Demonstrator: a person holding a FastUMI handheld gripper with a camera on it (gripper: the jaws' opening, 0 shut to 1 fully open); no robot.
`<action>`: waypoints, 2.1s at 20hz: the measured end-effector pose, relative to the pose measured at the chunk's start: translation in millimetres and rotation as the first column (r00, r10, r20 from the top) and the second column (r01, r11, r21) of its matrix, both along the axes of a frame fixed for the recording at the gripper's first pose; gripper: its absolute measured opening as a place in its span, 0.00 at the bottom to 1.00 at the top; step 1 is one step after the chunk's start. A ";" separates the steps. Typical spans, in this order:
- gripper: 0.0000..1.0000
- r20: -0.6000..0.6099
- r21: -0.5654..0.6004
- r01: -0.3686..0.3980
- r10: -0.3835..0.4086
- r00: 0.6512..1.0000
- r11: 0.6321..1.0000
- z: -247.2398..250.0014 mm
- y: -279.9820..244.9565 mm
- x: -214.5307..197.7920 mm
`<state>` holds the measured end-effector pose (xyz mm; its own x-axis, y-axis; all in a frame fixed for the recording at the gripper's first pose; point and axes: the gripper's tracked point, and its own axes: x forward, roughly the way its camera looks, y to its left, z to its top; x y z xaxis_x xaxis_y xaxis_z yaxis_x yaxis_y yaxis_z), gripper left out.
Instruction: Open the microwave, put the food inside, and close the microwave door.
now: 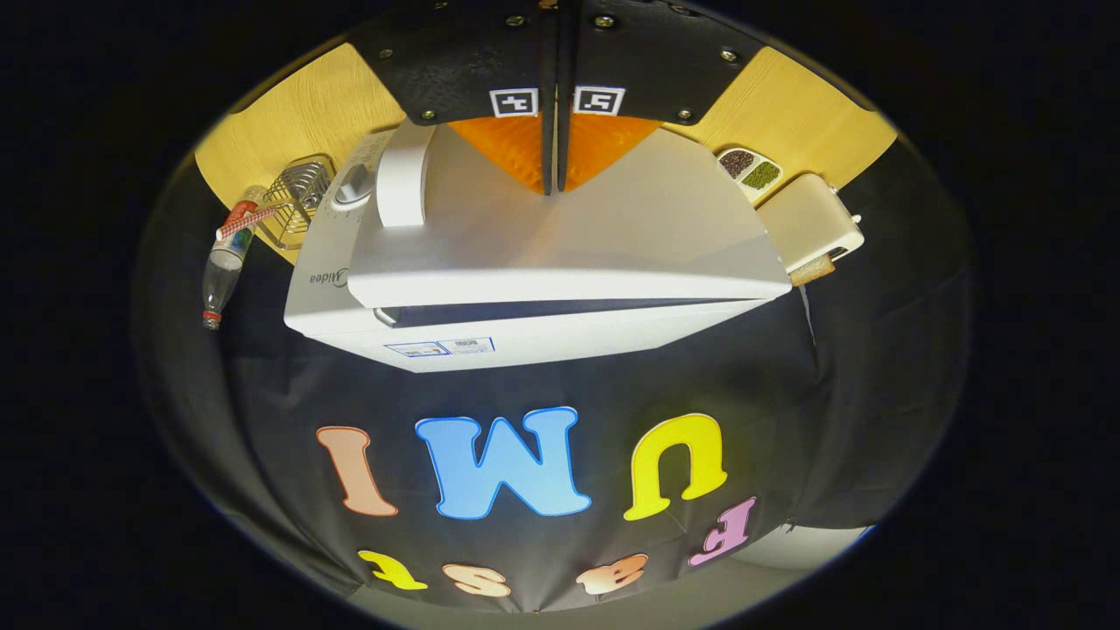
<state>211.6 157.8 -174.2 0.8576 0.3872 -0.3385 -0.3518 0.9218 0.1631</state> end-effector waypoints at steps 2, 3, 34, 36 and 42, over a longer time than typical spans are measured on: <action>0.01 -0.002 0.003 0.009 -0.009 1.000 1.000 -0.2 -0.2 5.4; 0.01 0.000 0.003 0.020 -0.020 1.000 1.000 -0.4 0.4 8.7; 0.01 0.228 0.023 0.166 -0.167 0.959 0.986 131.7 -41.8 -165.0; 0.19 0.244 0.034 0.177 -0.179 0.953 0.984 136.7 -46.7 -186.9; 0.97 0.259 0.051 0.186 -0.193 0.946 0.981 137.7 -60.0 -237.3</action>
